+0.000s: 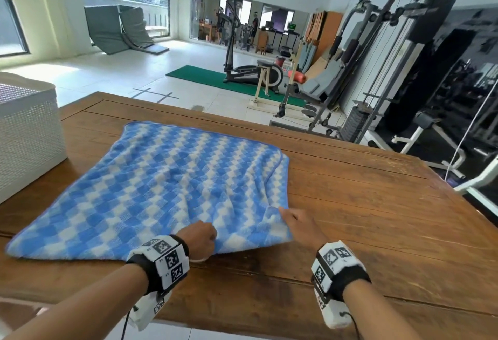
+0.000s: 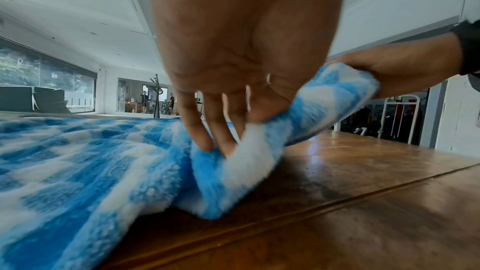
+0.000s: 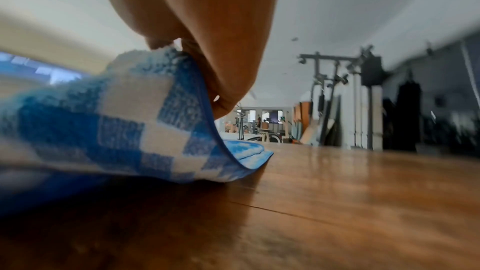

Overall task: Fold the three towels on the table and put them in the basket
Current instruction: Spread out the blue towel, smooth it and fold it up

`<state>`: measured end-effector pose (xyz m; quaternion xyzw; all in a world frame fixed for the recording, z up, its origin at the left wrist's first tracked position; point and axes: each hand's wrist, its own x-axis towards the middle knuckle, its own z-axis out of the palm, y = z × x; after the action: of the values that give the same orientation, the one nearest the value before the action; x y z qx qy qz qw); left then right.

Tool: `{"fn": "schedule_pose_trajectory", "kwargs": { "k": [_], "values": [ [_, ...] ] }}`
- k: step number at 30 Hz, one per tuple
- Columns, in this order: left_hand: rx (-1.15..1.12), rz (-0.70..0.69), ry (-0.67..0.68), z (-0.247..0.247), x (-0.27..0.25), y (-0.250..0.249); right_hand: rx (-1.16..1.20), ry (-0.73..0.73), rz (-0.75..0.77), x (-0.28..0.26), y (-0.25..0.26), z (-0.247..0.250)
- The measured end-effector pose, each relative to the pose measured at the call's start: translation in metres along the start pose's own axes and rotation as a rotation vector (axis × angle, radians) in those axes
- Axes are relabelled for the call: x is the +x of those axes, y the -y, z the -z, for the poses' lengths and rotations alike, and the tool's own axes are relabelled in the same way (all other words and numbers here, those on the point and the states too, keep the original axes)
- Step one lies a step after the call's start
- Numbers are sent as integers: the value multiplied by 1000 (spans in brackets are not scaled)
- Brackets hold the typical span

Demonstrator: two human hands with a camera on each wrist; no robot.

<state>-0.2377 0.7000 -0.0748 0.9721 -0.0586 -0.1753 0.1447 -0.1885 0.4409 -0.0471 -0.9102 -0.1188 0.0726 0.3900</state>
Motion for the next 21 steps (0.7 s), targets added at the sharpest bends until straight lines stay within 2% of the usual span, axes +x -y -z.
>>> {"fn": "schedule_pose_trajectory", "kwargs": {
  "k": [3,8,11,15,16,18,21],
  "values": [
    [56,-66,168,-5,0,2,-103,160,-24,-8,-18,-10],
    [121,-63,287,-1,7,-6,-364,348,-324,-25,-48,-6],
    [89,-87,310,2,12,-17,-473,460,-375,-37,-47,0],
    [88,-257,114,3,17,-38,-446,472,-388,-43,-45,4],
    [96,-289,116,-2,19,-44,-423,469,-384,-42,-45,4],
    [96,-323,209,-17,23,-53,-370,427,-367,-35,-49,2],
    [79,-305,306,-36,26,-60,-267,374,-368,-16,-59,-7]
  ]
}}
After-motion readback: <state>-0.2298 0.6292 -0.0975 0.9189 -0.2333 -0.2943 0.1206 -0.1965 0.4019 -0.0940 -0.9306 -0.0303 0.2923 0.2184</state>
